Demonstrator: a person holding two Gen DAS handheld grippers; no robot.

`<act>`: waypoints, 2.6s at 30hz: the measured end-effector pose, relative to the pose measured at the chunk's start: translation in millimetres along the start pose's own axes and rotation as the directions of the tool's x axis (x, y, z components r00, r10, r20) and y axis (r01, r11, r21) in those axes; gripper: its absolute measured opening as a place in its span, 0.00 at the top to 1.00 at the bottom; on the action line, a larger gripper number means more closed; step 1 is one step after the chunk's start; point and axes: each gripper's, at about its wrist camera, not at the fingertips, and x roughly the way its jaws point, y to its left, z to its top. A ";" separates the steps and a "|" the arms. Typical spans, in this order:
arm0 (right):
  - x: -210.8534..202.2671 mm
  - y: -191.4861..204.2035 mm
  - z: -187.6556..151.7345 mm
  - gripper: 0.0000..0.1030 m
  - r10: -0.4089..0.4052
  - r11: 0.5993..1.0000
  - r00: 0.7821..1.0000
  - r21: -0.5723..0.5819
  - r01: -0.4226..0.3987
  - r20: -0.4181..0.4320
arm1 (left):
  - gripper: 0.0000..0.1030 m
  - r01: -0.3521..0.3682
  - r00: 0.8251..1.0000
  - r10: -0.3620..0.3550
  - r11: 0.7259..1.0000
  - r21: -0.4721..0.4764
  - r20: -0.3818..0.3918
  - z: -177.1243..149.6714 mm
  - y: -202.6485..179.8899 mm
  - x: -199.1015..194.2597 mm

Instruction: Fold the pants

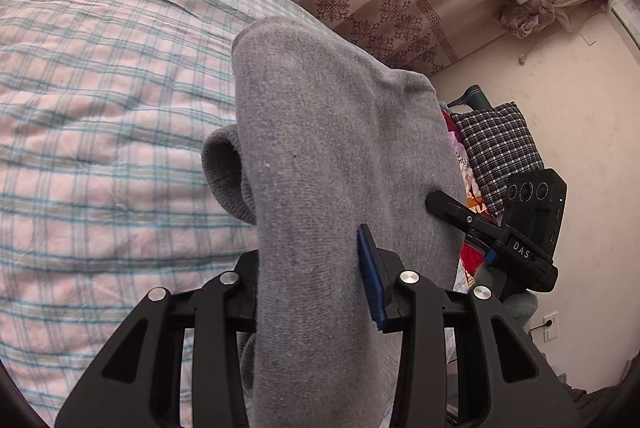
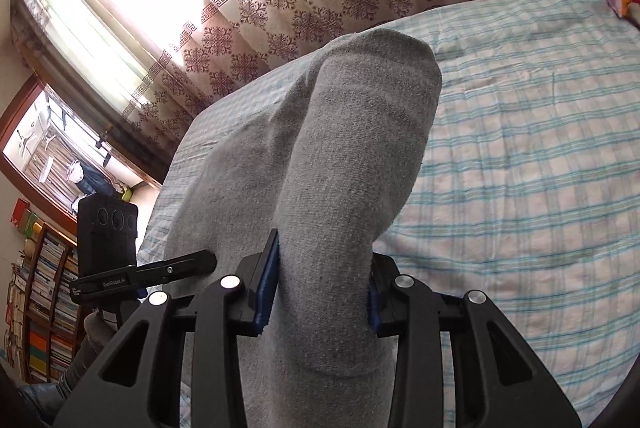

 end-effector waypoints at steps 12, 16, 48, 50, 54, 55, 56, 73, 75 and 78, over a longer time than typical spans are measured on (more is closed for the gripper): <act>-2.8 -98.5 51.6 0.65 -0.079 0.995 0.997 0.069 0.079 0.002 | 0.63 0.011 0.996 -0.010 1.000 0.012 -0.087 57.8 -34.1 109.6; 6.6 -123.0 54.5 0.65 -0.089 0.992 0.996 0.087 0.090 -0.021 | 0.63 -0.004 0.994 0.004 1.000 0.002 -0.109 65.2 -33.7 135.7; -56.7 -90.4 -22.8 0.40 -0.378 0.925 0.921 0.006 0.379 0.097 | 0.30 -0.304 0.944 0.329 0.902 0.306 -0.032 2.8 -72.8 105.6; -55.7 -80.4 -39.0 0.40 -0.389 0.920 0.917 -0.021 0.392 0.088 | 0.28 -0.322 0.937 0.348 0.886 0.334 -0.019 -9.3 -80.4 104.3; -45.6 -71.7 -68.3 0.40 -0.427 0.901 0.903 -0.064 0.430 0.052 | 0.25 -0.364 0.919 0.395 0.848 0.384 -0.001 -27.3 -86.6 109.4; -40.4 -72.5 -74.2 0.40 -0.448 0.890 0.893 -0.075 0.450 0.035 | 0.25 -0.382 0.911 0.413 0.834 0.397 0.008 -30.5 -86.5 111.9; -34.9 -73.9 -79.6 0.40 -0.468 0.880 0.884 -0.088 0.468 0.020 | 0.25 -0.400 0.902 0.432 0.820 0.409 0.016 -33.8 -86.1 114.8; -29.0 -97.5 -95.2 0.12 -0.509 0.861 0.861 -0.011 0.509 0.004 | 0.03 -0.569 0.810 0.580 0.744 0.351 0.083 -52.0 -72.4 132.2; -33.3 -93.8 -94.3 0.12 -0.507 0.862 0.862 -0.011 0.507 0.010 | 0.03 -0.582 0.803 0.589 0.746 0.324 0.088 -54.0 -72.6 131.4; -37.6 -85.7 -93.1 0.11 -0.510 0.860 0.860 -0.025 0.510 0.001 | 0.03 -0.588 0.801 0.593 0.750 0.303 0.083 -53.9 -71.1 131.3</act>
